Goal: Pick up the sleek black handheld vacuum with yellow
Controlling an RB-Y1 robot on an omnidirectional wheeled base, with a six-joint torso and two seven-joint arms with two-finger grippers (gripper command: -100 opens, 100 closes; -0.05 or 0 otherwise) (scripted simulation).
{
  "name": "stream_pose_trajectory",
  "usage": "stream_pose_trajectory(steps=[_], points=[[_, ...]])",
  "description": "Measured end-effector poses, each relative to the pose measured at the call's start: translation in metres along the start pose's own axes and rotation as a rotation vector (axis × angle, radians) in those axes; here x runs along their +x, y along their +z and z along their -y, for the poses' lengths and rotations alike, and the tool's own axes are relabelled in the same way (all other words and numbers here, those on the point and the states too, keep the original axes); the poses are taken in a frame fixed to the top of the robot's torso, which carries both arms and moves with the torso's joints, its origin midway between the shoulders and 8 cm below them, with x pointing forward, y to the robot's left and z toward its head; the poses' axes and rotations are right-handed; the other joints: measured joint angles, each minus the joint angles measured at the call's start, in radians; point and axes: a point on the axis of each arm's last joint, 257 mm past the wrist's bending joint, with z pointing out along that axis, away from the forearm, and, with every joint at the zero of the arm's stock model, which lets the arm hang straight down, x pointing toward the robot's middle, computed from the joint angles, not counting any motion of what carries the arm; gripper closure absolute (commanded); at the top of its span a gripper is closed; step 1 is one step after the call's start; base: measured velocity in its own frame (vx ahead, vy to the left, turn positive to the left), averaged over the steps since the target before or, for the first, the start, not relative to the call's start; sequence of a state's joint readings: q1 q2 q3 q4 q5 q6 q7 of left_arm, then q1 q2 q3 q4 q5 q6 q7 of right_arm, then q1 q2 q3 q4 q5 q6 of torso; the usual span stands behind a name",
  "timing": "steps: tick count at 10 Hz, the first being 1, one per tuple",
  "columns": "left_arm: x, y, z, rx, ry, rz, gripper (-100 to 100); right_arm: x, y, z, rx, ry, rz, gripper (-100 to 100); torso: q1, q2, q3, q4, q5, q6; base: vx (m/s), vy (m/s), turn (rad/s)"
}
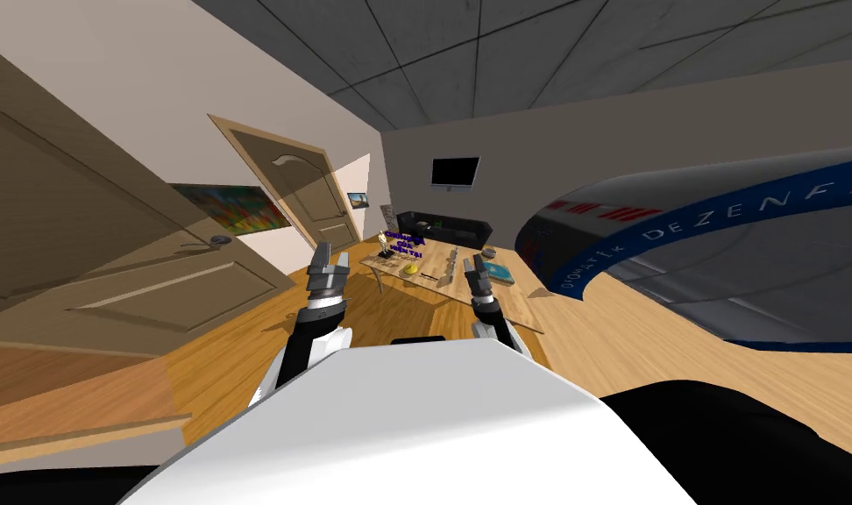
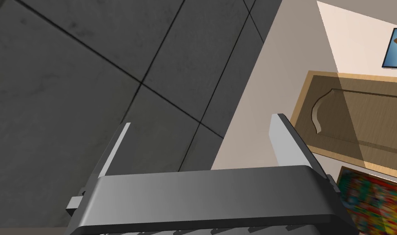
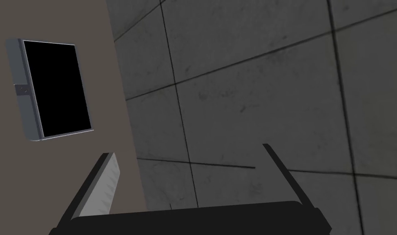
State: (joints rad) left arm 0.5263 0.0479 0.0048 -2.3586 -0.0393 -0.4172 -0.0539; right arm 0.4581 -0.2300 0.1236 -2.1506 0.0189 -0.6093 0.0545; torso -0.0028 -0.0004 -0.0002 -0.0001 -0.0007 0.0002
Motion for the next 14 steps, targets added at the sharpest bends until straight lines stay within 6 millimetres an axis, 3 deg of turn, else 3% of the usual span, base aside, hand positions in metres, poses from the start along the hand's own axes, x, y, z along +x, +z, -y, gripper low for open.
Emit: stream_pose_trajectory(steps=[2, 6, 14], points=[[0.0, 0.0, 0.0, 0.0, 0.0, 0.0, 0, 0.023, -0.016, 0.026, 0.061, -0.034, -0.089, -100, 0.0, 0.0, 0.0, 0.0, 0.0, -0.001, 0.003, -0.043, 0.184], [0.0, 0.0, 0.0, 0.0, 0.0, 0.0, 0, 0.048, -0.04, 0.065, 0.15, -0.104, -0.235, -100, 0.001, -0.001, -0.001, 0.0, 0.0, -0.001, 0.009, -0.026, 0.151], [0.0, 0.0, 0.0, 0.0, 0.0, 0.0, 0, 0.075, -0.123, 0.139, 0.32, -0.271, -0.545, -100, 0.002, -0.003, -0.002, -0.001, 0.0, 0.0, 0.023, -0.012, 0.15]])
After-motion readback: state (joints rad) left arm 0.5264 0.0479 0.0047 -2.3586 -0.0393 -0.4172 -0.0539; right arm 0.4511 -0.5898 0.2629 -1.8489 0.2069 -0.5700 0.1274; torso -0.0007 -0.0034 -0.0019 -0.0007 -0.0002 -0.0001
